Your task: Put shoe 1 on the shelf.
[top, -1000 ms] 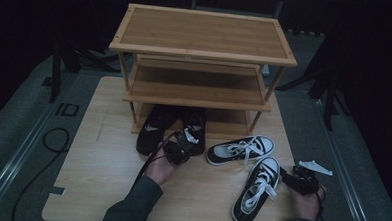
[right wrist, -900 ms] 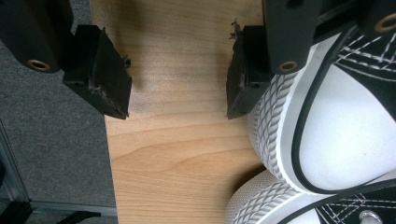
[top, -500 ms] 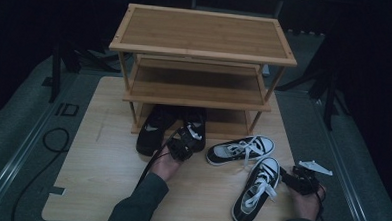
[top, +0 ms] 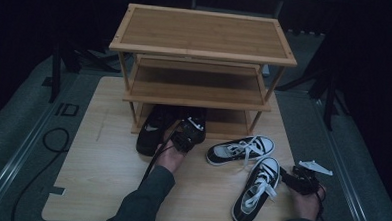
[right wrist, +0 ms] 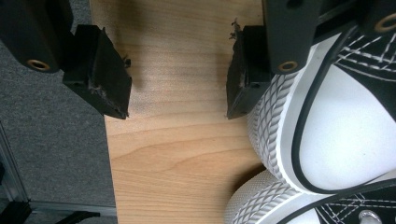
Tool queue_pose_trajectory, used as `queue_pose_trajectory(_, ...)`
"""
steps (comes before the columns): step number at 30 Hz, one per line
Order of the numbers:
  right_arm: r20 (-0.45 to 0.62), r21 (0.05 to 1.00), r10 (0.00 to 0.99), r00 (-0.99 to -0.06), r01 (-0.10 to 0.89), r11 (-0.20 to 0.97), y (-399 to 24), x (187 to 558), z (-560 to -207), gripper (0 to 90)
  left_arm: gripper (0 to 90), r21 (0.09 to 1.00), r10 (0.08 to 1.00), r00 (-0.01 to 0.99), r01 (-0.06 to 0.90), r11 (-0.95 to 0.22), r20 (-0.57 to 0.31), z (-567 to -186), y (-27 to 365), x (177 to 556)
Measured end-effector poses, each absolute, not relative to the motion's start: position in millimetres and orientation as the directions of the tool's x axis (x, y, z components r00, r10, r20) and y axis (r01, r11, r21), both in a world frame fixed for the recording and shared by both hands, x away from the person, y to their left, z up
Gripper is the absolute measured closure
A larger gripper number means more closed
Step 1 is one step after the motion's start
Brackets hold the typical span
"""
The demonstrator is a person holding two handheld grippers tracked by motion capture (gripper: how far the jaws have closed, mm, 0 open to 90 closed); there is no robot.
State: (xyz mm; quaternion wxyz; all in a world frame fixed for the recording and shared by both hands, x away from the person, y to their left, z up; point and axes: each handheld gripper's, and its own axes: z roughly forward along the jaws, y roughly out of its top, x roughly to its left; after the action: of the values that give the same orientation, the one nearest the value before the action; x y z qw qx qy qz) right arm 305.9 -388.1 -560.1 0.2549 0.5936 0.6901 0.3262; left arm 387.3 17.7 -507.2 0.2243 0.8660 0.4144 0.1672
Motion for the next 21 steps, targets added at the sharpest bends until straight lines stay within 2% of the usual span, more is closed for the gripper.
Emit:
queue_pose_trajectory(6,0.035,0.753,0.986,-0.165,0.653,0.083,-388.1,305.9,-560.1,40.1,90.0,0.533,0.813,0.578,0.666,-0.522,0.074,-507.8,24.5,392.4)
queue_pose_trajectory(21,0.034,0.753,0.986,-0.166,0.653,0.084,-388.1,305.9,-560.1,40.1,89.9,0.537,0.802,0.596,0.667,-0.517,0.032,-509.0,33.8,386.9)
